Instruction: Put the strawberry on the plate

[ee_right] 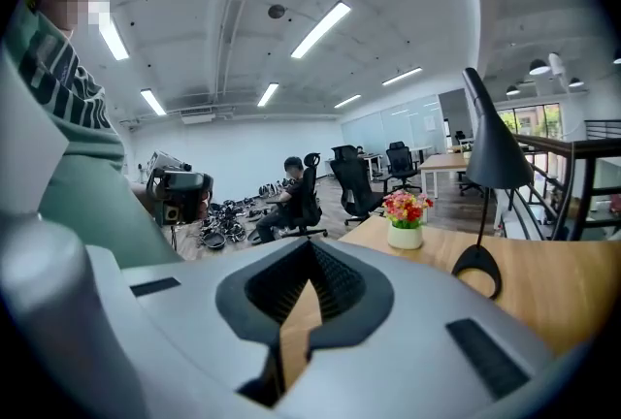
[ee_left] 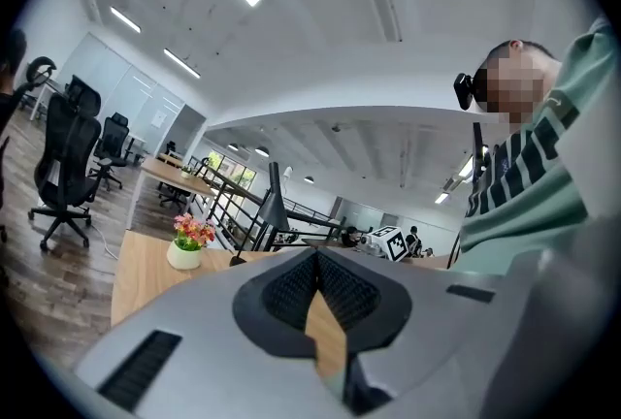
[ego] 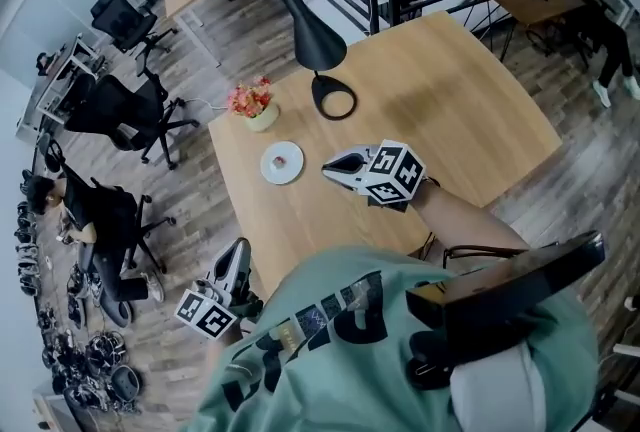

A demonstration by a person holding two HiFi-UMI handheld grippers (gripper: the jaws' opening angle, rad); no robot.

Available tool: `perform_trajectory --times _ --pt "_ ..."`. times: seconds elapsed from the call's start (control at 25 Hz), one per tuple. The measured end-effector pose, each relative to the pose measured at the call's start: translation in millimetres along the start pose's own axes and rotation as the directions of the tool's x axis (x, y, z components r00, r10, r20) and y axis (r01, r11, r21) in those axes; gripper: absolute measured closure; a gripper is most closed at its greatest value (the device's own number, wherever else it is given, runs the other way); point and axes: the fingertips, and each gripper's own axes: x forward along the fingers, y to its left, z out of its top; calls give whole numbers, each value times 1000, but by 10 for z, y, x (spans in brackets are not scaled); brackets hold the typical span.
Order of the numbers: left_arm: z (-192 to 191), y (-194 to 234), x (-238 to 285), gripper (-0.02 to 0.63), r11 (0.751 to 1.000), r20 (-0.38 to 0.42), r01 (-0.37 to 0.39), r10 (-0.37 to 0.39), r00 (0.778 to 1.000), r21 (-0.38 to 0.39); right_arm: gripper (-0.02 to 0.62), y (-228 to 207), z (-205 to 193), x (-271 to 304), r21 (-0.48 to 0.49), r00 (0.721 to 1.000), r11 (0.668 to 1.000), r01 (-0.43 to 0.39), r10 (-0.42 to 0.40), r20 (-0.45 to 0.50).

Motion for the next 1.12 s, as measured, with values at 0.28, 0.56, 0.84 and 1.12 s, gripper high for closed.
perform_trajectory --times 0.28,0.56,0.84,1.12 --pt "157 107 -252 601 998 27 59 -59 998 17 591 319 309 40 -3 998 999 35 -35 46" --pt "180 185 -419 601 999 78 45 -45 996 1 591 526 585 32 -21 997 1000 5 -3 79" --pt "144 71 -273 601 1000 84 24 -23 996 -18 591 441 576 -10 28 995 999 -29 26 99" --pt "54 -13 -76 601 999 63 23 -21 998 -35 591 307 359 -62 65 995 997 -43 37 91"
